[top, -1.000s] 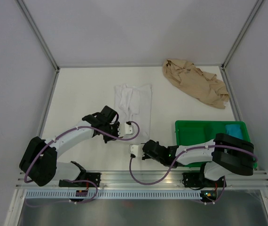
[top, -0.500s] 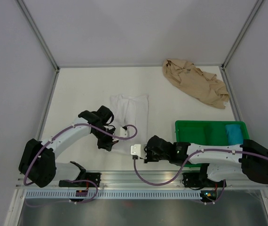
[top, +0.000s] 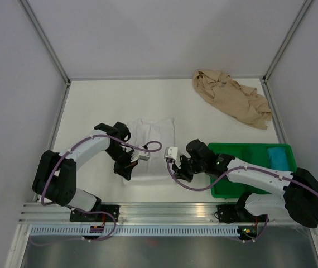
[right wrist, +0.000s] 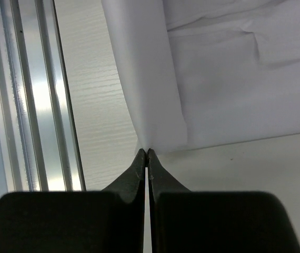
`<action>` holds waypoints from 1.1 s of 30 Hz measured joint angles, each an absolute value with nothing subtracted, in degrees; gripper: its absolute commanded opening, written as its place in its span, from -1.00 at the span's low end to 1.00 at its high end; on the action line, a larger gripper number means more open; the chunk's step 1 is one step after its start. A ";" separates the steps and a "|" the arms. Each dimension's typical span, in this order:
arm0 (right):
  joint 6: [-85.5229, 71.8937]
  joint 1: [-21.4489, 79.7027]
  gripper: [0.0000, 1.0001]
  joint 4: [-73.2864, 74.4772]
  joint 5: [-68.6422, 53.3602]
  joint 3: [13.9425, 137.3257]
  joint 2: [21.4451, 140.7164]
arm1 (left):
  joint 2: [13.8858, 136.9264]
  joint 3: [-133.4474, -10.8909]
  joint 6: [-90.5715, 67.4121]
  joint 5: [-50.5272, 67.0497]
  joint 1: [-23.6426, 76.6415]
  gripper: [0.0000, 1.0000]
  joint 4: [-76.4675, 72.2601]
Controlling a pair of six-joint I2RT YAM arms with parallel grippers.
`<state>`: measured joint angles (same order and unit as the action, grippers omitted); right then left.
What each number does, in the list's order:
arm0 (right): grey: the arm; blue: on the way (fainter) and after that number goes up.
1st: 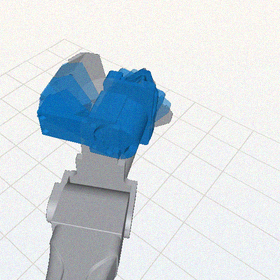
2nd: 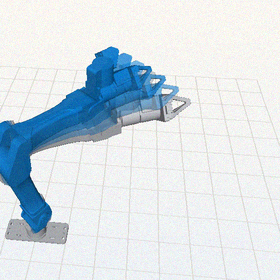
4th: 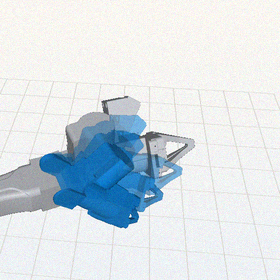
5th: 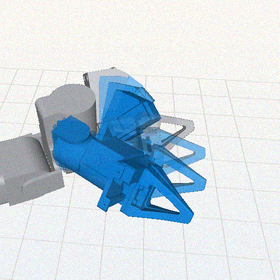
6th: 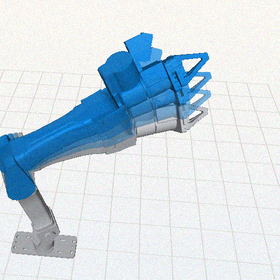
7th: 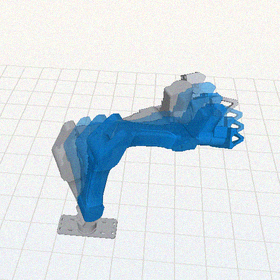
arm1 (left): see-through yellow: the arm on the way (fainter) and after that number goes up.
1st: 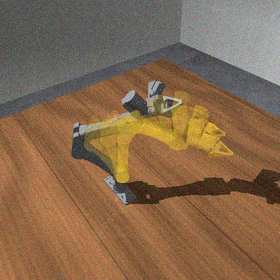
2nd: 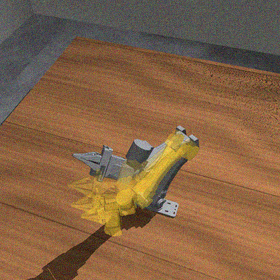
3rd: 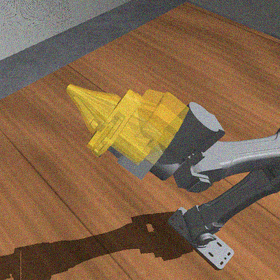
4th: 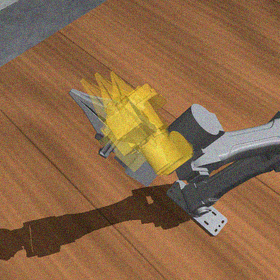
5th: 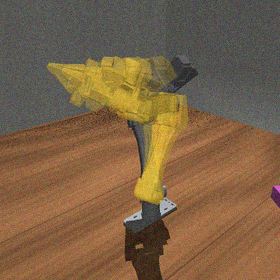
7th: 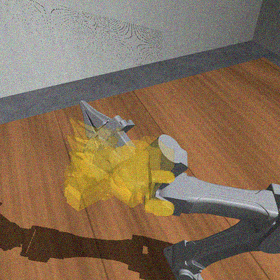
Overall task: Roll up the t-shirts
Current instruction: Roll the tshirt
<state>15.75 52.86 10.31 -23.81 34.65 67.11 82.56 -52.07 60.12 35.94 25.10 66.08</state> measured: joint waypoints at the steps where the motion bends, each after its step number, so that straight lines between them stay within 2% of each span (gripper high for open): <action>1: 14.52 51.75 -0.99 9.87 -24.91 35.07 68.62 | 83.72 -52.51 60.42 36.29 24.40 -0.95 66.22; 11: 4.47 40.45 -0.99 6.04 -31.68 36.93 79.46 | 92.25 -56.69 61.98 38.20 21.08 -0.95 65.91; 15: 1.58 38.20 -0.85 3.33 -32.08 37.67 82.46 | 96.44 -58.63 61.98 38.79 20.82 -0.95 65.19; 18: -1.23 37.32 -0.66 0.91 -32.29 37.60 83.55 | 99.20 -59.20 61.95 38.87 20.27 -0.95 64.62; 21: -3.66 35.99 -0.31 -1.41 -32.03 37.15 83.55 | 100.82 -59.51 61.93 38.87 19.77 -0.95 64.49; 22: -4.38 35.57 -0.09 -2.22 -31.83 36.84 83.46 | 101.16 -59.66 61.91 38.87 19.64 -0.95 64.51; 23: -5.15 35.29 0.21 -2.83 -31.64 36.45 83.15 | 101.36 -59.92 61.89 38.94 19.57 -0.95 64.53; 24: -5.98 34.98 0.94 -3.70 -31.62 35.79 82.56 | 101.45 -60.27 61.84 38.98 19.57 -0.95 64.58; 29: -7.99 34.89 0.94 -9.98 -33.43 31.20 77.73 | 101.47 -61.34 61.82 39.20 19.57 -0.95 64.51; 32: -10.68 34.98 0.76 -14.48 -34.50 29.87 78.67 | 101.47 -61.34 61.82 39.20 19.57 -0.95 64.51; 33: -11.49 35.03 0.65 -15.64 -34.74 29.67 79.50 | 101.47 -61.34 61.82 39.20 19.57 -0.95 64.51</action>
